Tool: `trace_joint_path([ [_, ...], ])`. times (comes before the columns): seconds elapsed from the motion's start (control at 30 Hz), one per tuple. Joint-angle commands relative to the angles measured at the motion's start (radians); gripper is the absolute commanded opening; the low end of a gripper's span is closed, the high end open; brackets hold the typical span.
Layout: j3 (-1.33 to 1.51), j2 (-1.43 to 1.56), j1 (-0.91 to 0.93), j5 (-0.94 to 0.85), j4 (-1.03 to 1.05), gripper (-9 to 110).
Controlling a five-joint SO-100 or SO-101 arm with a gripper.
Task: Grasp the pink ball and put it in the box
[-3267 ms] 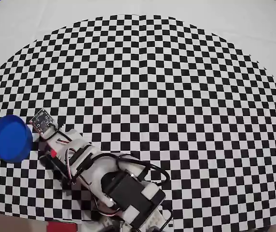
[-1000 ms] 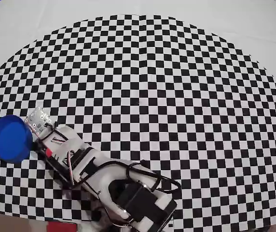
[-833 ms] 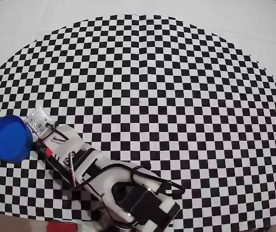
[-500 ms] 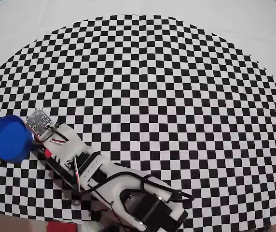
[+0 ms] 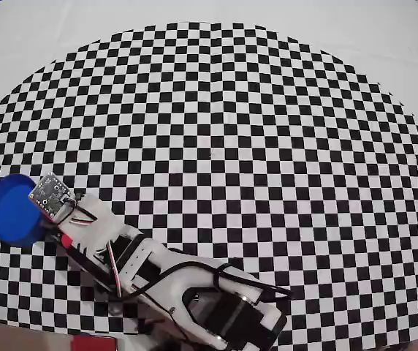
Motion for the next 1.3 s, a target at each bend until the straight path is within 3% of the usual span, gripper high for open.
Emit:
trace_joint_path([
  [0.0, -0.009, 0.037, -0.017, 0.002, 0.003, 0],
  [1.27, -0.083, 0.086, -0.043, -0.003, 0.003, 0],
])
